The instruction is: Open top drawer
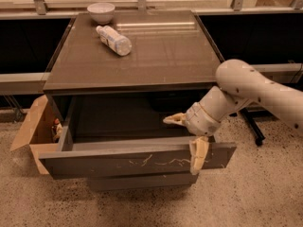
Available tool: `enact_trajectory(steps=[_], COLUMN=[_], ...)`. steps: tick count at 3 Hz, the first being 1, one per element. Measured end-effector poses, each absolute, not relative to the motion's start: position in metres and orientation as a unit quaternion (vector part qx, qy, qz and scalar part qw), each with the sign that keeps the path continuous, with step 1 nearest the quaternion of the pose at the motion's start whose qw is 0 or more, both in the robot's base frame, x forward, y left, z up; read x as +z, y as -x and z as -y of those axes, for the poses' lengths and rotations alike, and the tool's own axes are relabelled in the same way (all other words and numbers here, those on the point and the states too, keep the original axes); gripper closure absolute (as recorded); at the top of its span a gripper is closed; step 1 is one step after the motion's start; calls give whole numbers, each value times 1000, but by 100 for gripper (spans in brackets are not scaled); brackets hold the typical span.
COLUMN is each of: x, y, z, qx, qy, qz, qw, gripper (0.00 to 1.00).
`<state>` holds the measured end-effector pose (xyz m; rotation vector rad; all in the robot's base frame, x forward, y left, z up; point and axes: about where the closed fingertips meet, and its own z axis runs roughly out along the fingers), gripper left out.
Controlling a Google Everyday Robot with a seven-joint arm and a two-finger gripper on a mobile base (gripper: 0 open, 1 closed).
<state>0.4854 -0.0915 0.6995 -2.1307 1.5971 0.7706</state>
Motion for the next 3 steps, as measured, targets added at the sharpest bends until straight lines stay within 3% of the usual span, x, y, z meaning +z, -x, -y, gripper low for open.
enact_trajectory(steps=[1,3], x=[747,872], y=[-472,-462], z=[102,123], qx=[247,126], qy=[769,812], qz=[-560,-540], qw=[186,181], gripper=[0,0])
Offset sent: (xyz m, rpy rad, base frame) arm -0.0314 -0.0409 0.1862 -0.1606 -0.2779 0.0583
